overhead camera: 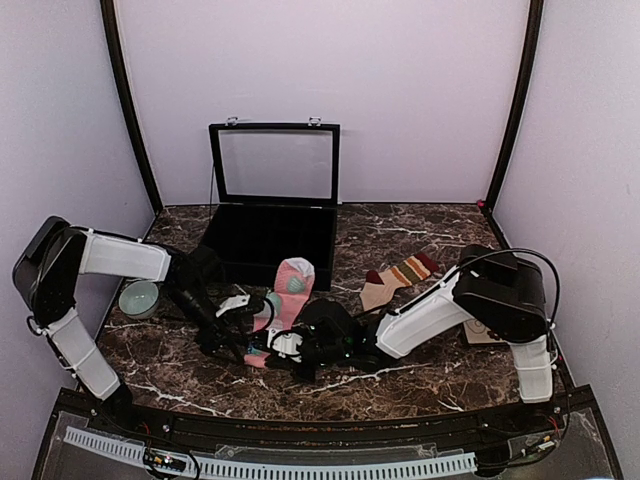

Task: Roll the socks
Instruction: Roll the sock at the center of the board.

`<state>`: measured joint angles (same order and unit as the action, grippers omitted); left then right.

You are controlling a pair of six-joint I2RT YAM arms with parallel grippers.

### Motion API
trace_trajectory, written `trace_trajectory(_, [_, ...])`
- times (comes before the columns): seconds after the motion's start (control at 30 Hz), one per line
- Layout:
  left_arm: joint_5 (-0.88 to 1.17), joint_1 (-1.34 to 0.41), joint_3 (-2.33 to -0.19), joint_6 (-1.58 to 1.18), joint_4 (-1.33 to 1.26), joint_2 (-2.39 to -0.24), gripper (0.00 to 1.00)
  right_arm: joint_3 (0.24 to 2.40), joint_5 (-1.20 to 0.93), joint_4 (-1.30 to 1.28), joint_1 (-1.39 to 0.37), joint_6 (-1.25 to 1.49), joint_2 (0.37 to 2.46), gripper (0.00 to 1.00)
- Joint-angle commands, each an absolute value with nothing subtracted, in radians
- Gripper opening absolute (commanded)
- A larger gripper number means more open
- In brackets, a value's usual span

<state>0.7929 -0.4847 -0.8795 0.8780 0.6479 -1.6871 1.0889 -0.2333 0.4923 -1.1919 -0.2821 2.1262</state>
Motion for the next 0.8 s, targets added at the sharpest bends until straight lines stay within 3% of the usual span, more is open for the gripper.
trace_trajectory(0.0, [0.801,-0.461,-0.855,0.896,0.709,-1.547,0.74,1.038,-0.254,0.310,-1.185,-0.231,2.148,0.00])
trace_trajectory(0.37, [0.784,-0.462,-0.799,0.940,0.715,-1.401,0.58,1.178,-0.408,0.117,-1.146,-0.067,2.181,0.00])
trace_trajectory(0.77, [0.751,-0.527,-0.727,0.889,0.524,-1.378,0.59,1.300,-0.529,-0.006,-1.086,0.169,2.278,0.00])
